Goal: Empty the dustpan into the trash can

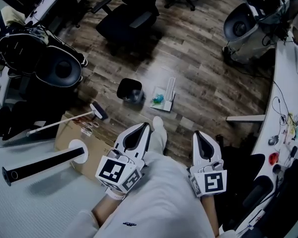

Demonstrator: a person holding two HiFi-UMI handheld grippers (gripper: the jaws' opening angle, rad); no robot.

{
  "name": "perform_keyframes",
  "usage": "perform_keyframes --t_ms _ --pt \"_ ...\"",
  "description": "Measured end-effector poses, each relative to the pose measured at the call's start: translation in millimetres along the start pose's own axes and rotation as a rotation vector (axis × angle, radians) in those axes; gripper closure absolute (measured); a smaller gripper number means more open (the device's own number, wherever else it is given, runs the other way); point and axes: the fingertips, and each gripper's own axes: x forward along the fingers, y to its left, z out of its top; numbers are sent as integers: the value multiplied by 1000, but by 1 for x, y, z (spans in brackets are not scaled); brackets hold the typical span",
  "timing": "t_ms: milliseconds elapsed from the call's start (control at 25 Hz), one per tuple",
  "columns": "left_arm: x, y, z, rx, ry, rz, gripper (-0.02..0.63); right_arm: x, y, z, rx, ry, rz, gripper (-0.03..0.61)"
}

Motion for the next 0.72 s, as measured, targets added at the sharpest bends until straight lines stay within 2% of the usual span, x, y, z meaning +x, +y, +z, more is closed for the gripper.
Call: perform_keyframes --t_ms 240,440,720 --pt "42 45 32 -24 5 6 607 67 -18 27 -46 38 24 566" --pt "55 80 46 -39 -29 -2 607 103 -14 40 -90 44 31 566" --pt "84 92 52 -47 -16 -32 607 139 -15 44 -106 68 58 566"
